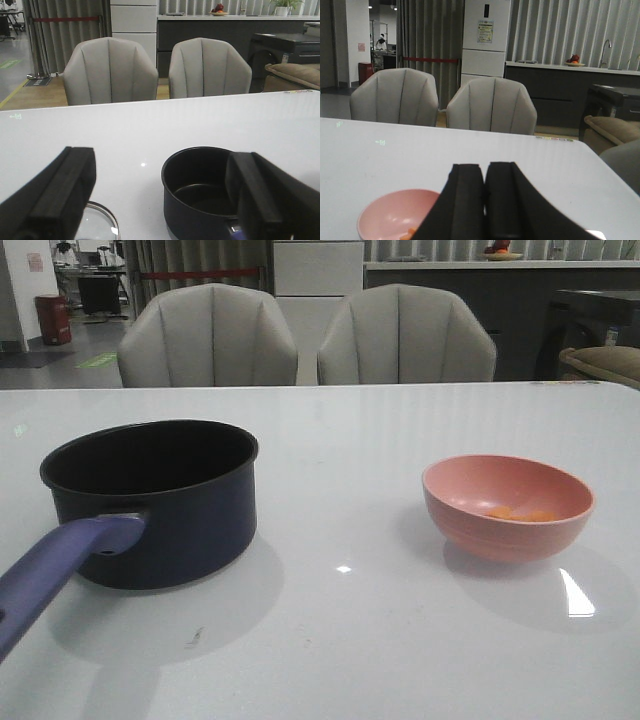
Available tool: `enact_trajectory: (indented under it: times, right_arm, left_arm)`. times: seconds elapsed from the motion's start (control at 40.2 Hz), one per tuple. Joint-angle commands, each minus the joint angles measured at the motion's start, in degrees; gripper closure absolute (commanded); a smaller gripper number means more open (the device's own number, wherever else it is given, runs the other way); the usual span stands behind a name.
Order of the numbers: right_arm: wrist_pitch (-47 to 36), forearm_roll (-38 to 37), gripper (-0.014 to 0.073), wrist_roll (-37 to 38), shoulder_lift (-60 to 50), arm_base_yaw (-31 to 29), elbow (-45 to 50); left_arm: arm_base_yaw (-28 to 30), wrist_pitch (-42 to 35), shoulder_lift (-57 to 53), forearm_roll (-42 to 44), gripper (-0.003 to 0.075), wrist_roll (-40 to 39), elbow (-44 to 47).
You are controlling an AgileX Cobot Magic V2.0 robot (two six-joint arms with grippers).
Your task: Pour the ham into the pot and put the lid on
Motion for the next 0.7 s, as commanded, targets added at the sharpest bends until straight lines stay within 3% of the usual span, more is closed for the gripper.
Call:
enact_trajectory:
  times: [0.0,0.248,0.671]
  right_arm:
    - [-2.0,-0.1,0.0447,-0.6,1.0,-0.4,-6.4]
    - [17.9,-0.1,0.0447,-0.6,14.2,-0.4,-19.0]
    - [16.2,2.8,0.0441,-0.5,28.8,-0.4,-22.2]
  left_arm:
    - [-0.5,-4.4,0.5,-0.7,0.0150,-0.1,-1.5]
    - [-0.5,-4.4,0.5,-0.7,0.0150,-0.1,-1.5]
    - [-0.5,-3.9,0.5,-0.7,0.0150,-0.1,-1.5]
